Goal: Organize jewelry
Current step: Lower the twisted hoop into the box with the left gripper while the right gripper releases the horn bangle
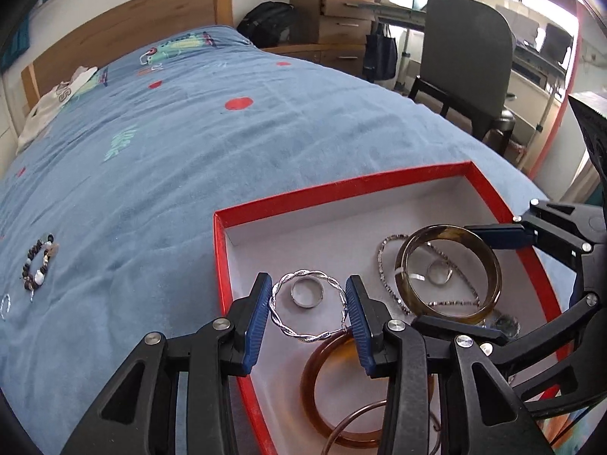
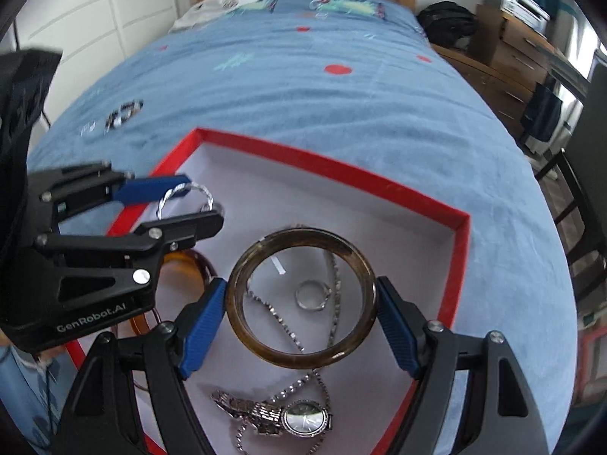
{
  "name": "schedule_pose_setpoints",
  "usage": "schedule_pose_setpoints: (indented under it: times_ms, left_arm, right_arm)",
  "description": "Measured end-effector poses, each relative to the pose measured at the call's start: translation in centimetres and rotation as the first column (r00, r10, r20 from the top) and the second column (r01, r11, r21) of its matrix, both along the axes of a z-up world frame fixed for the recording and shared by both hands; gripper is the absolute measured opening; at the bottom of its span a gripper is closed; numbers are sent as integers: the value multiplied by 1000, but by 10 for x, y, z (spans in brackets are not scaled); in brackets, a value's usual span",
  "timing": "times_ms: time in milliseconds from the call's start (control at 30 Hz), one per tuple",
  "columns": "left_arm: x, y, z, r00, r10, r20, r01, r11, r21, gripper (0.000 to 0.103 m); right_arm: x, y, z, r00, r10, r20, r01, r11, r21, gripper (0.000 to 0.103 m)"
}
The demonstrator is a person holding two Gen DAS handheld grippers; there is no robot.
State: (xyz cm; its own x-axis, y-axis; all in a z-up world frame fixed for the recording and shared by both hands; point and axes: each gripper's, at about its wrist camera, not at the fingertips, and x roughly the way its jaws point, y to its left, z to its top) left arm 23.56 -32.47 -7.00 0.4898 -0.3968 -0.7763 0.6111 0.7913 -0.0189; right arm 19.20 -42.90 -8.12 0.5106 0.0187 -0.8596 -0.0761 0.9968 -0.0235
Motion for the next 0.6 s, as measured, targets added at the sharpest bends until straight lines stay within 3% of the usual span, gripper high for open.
schedule_pose_setpoints:
  times_ms: [233,600]
  left_arm:
    - [-1,-3,-7,999,-31,23,29,997,70,40]
    - [-4,-10,-11,996,-71,57,61,986,154,42]
  right_arm:
    - [-5,12,-8,993,99,-65,-105,989,-106,76]
    - [-12,17,-4,984,152,-91,-163,979,-120,77]
